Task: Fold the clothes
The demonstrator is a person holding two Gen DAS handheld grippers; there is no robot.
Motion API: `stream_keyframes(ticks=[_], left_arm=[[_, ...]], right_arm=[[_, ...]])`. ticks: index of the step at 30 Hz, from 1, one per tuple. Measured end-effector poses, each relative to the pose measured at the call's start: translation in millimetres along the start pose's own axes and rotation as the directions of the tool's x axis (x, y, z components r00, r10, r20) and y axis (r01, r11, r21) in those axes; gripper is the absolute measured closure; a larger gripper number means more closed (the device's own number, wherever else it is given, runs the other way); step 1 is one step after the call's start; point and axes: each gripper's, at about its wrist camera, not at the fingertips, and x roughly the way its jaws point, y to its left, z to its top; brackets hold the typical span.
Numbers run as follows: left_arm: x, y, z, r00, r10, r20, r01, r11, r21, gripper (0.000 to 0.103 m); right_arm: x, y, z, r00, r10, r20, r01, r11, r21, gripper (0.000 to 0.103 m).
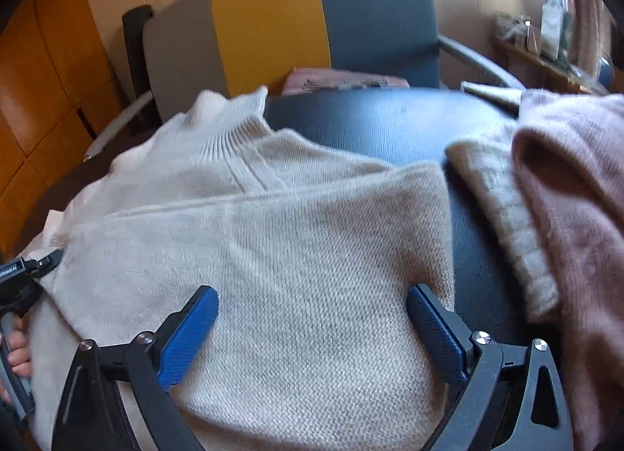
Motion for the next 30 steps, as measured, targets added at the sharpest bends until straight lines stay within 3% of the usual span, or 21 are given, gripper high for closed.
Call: stream_keyframes(ticks=[6, 11, 14, 17, 19, 25, 30], left_arm=[[8.2, -3.7, 10.2, 0.999, 0.038, 0.013, -0.039, 0.999, 0.028, 0.095], [0.1, 8.6, 5.7, 1.0, 0.005, 0.02, -0.005, 1.0, -0.023, 0.095], [-4.7, 13.7, 2.9, 1.0, -0.004, 0.016, 0.004, 0.999, -0.034, 0.095], [-8.6, 9.2, 7.5, 0.999, 0.035, -0.014, -0.035, 0.999, -0.013, 0.095], [-13.5, 3.4, 14.3, 0.997, 0.074, -0.021, -0.074, 0.997, -0.011, 0.086], [-26.7, -5.4, 38.6, 0.991, 0.133, 0.019, -0.132, 0.991, -0.009, 0.079], [-3.6, -23.3, 44.2, 0.988, 0.15, -0.023, -0.149, 0.987, 0.064, 0.079]], right_arm=[[17.0, 9.7, 7.1, 0.998, -0.059, -0.022, 0.057, 0.995, -0.081, 0.0], [15.0, 16.3, 7.5, 0.998, -0.065, -0.017, 0.063, 0.994, -0.092, 0.0], [12.1, 14.0, 5.3, 0.999, -0.046, -0.011, 0.045, 0.995, -0.084, 0.0], [10.5, 12.1, 5.0, 1.0, -0.027, -0.008, 0.026, 0.997, -0.073, 0.0], [9.5, 9.8, 5.2, 1.0, -0.011, -0.005, 0.01, 0.998, -0.062, 0.0], [16.9, -4.2, 16.0, 0.999, 0.048, 0.007, -0.048, 0.999, -0.025, 0.0], [18.6, -4.2, 15.6, 0.998, 0.061, 0.017, -0.061, 0.998, -0.013, 0.0]])
